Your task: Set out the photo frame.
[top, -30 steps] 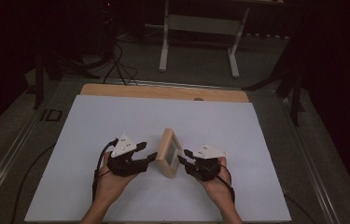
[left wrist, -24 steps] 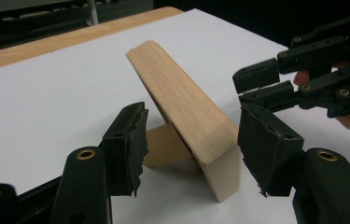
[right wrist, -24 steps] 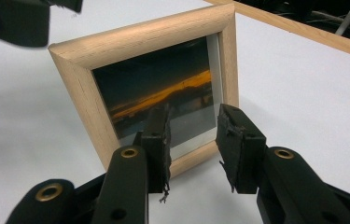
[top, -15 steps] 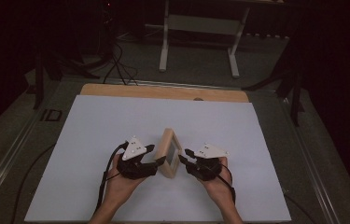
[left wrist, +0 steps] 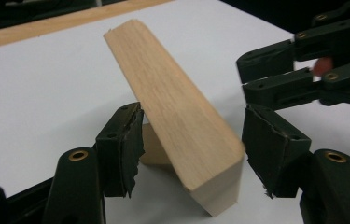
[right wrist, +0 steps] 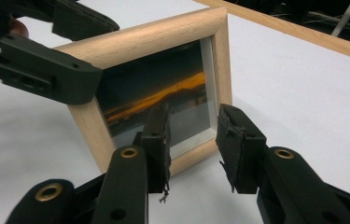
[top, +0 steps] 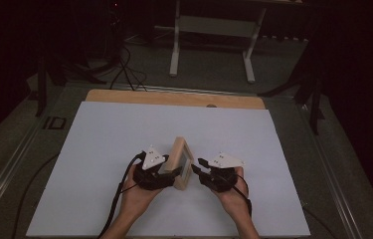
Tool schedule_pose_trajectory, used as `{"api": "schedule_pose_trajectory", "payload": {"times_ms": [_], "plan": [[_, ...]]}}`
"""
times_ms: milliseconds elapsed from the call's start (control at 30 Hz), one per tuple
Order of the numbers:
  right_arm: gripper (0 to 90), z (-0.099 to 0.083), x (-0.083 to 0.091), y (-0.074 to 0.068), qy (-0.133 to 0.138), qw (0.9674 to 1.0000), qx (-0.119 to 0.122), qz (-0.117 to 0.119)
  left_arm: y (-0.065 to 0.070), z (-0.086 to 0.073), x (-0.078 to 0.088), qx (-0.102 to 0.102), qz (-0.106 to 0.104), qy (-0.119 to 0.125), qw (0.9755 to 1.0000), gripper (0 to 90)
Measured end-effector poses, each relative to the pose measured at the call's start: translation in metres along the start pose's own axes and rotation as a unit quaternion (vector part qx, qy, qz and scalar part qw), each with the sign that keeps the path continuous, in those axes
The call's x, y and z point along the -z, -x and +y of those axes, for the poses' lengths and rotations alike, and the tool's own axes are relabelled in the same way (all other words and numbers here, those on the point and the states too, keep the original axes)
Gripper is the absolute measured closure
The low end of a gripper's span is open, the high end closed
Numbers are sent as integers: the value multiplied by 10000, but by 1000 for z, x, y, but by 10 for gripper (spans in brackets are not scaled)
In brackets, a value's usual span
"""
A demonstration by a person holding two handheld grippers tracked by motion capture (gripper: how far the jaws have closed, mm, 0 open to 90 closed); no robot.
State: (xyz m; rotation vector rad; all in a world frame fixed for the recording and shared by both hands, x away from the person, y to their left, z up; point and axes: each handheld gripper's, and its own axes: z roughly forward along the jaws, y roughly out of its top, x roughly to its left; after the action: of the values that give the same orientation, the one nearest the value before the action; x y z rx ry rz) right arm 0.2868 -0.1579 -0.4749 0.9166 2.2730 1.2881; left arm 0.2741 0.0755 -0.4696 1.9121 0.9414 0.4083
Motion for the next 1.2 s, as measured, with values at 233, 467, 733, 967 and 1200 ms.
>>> {"api": "schedule_pose_trajectory", "payload": {"times_ms": [233, 467, 733, 967, 1200], "plan": [[645, 1, 2, 2, 44, 10000, -8, -16, 0, -1, -5, 109, -75, -64, 9999, 417], [644, 2, 6, 5, 117, 9999, -62, -86, -5, 0, -4, 165, -176, -89, 9997, 496], [637, 4, 9, 8, 192, 9996, -155, -123, -9, 0, -2, 22, -276, -113, 9996, 535], [610, 6, 11, 9, 273, 9993, -169, -187, -10, 2, 0, -185, -268, -186, 9993, 555], [605, 8, 12, 10, 327, 9988, -248, -256, -14, 4, 3, -400, -294, -254, 9984, 567]]}}
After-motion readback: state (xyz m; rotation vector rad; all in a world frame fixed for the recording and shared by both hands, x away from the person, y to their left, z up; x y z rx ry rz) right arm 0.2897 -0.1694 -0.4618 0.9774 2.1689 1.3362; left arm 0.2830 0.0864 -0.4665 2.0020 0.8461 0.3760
